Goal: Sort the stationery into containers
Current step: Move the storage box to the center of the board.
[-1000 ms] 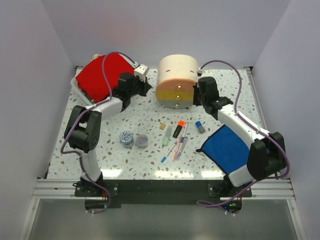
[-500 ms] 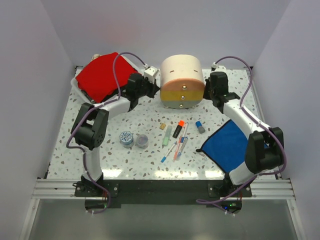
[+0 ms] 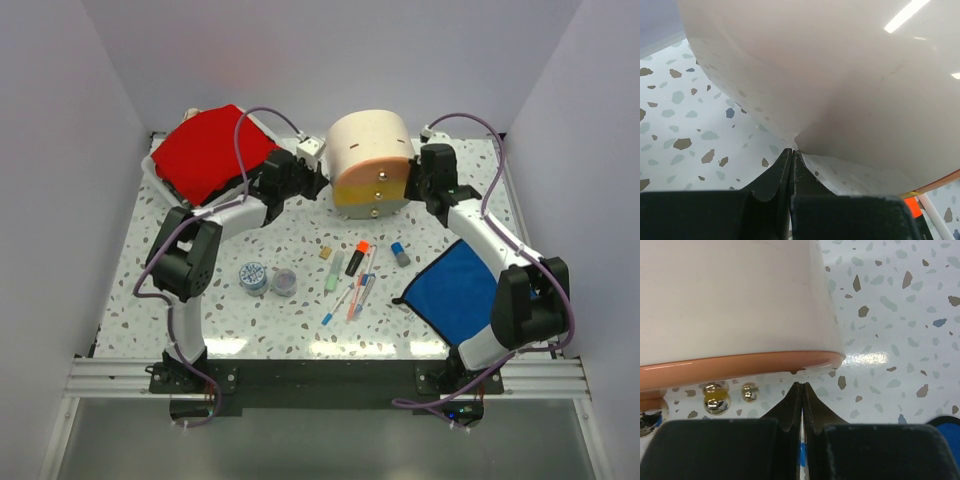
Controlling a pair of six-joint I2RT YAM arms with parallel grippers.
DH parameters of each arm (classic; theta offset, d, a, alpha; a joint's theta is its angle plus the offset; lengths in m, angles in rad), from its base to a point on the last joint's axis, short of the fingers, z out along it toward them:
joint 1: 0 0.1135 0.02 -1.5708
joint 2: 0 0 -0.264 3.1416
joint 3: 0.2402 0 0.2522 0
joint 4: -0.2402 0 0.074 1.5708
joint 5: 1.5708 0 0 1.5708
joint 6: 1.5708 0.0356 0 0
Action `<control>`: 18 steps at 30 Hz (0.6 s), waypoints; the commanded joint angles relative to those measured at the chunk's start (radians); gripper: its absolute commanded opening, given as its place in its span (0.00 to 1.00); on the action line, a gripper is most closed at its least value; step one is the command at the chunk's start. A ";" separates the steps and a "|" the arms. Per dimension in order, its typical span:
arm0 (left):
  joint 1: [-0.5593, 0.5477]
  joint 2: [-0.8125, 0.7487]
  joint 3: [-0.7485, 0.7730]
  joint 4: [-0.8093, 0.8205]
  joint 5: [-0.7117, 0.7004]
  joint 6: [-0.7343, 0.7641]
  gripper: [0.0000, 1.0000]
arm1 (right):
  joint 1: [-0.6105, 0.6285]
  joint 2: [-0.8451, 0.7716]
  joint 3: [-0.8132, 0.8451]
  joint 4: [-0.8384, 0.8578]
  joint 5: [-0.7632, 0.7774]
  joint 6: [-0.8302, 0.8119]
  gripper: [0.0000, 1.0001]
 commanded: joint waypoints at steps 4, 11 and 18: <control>-0.033 -0.058 -0.017 0.047 0.019 -0.028 0.00 | 0.003 0.018 0.033 0.048 0.004 -0.012 0.00; -0.040 -0.079 -0.047 0.032 0.004 -0.017 0.00 | -0.043 0.133 0.136 0.104 0.043 -0.046 0.00; -0.039 -0.122 -0.064 -0.019 -0.037 -0.020 0.00 | -0.075 0.115 0.139 0.066 -0.022 -0.095 0.02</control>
